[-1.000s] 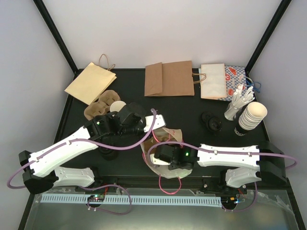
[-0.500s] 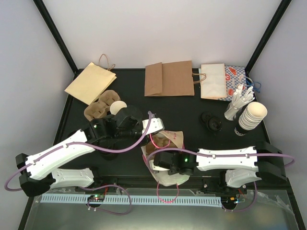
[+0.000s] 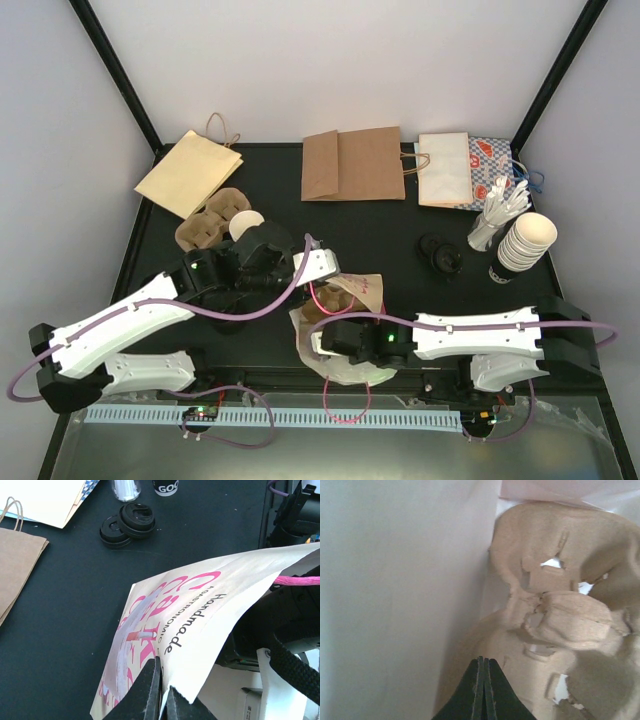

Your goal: Pack the takeout coffee

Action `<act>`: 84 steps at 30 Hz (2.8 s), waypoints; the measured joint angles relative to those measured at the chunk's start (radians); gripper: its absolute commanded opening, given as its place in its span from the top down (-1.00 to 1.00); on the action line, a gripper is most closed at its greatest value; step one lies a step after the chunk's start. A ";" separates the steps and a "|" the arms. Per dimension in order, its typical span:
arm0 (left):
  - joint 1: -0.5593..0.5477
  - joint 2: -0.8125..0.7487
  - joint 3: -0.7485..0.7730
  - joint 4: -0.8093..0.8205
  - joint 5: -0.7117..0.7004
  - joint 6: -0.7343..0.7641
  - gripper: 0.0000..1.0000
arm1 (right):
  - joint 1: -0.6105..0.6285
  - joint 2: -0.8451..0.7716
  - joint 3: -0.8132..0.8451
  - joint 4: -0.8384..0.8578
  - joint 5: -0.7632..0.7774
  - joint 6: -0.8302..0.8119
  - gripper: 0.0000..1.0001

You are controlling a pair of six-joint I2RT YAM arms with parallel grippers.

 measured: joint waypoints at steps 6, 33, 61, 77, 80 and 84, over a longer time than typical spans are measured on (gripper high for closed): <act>0.000 -0.019 -0.015 0.001 0.030 -0.009 0.97 | 0.005 -0.008 0.000 0.013 0.080 -0.004 0.98; 0.002 -0.053 -0.012 -0.003 0.103 -0.048 0.97 | -0.019 0.113 0.031 0.061 0.233 -0.018 0.98; 0.002 0.040 0.035 -0.036 -0.058 -0.163 0.97 | -0.024 0.114 0.087 -0.053 0.307 0.087 0.98; 0.000 0.032 0.076 -0.052 -0.088 -0.143 0.97 | -0.026 0.067 0.124 -0.142 0.402 0.114 0.98; 0.000 0.033 0.098 -0.059 -0.100 -0.126 0.97 | -0.031 0.050 0.136 -0.146 0.400 0.090 0.98; 0.000 0.039 0.110 -0.068 -0.118 -0.108 0.97 | -0.042 0.042 0.172 -0.157 0.399 0.069 0.97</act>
